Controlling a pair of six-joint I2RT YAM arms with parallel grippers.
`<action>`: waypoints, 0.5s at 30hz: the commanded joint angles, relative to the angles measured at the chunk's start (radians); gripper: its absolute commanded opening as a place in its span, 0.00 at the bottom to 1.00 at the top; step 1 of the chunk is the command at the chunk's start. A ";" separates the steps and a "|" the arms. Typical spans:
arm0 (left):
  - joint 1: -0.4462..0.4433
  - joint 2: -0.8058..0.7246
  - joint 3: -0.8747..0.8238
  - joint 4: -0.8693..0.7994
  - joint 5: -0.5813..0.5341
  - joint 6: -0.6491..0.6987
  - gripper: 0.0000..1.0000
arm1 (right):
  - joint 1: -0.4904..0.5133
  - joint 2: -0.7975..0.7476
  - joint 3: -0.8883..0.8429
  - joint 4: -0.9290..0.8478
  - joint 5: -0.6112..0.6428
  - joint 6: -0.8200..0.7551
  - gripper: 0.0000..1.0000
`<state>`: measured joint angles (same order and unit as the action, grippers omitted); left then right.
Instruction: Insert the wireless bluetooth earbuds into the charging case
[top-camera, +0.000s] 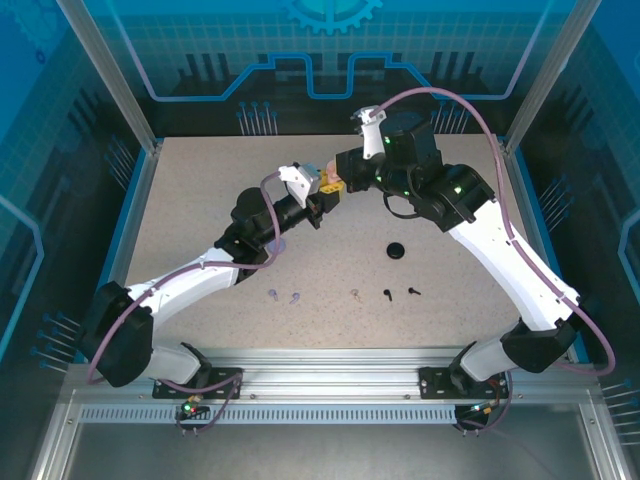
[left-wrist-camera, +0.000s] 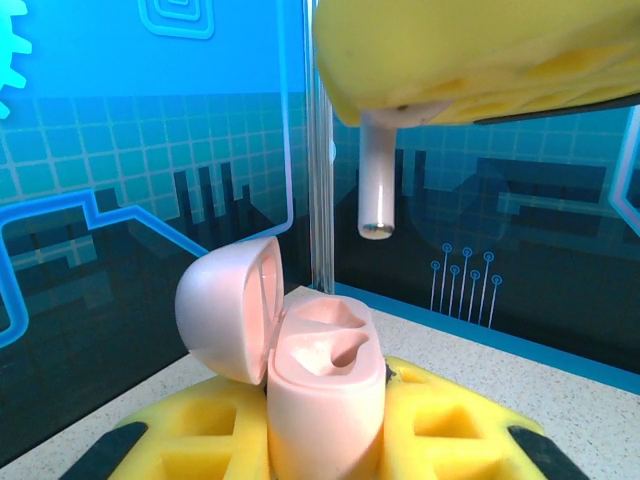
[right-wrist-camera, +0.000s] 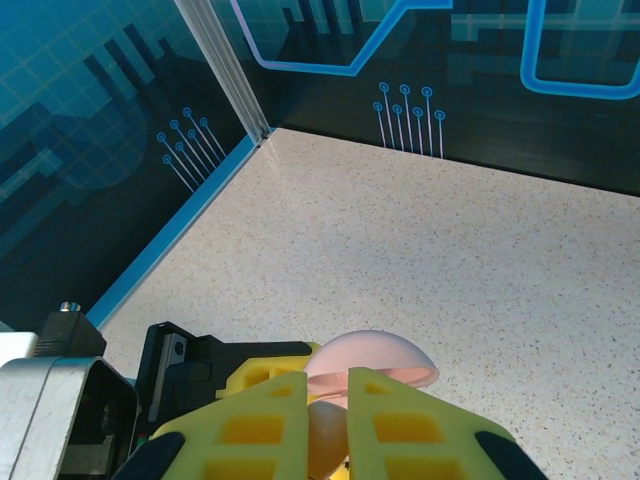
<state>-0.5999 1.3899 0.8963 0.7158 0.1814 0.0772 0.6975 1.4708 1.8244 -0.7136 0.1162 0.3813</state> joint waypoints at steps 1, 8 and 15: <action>-0.006 0.006 0.036 0.042 0.027 -0.008 0.00 | -0.003 -0.010 0.004 0.008 -0.018 -0.002 0.12; -0.006 0.002 0.040 0.039 0.028 -0.007 0.00 | -0.003 -0.004 -0.028 0.000 0.006 -0.015 0.12; -0.007 -0.004 0.040 0.041 0.029 -0.006 0.00 | -0.003 0.005 -0.046 -0.004 0.021 -0.024 0.12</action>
<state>-0.5999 1.3899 0.8963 0.7162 0.1814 0.0772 0.6975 1.4719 1.7912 -0.7170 0.1230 0.3733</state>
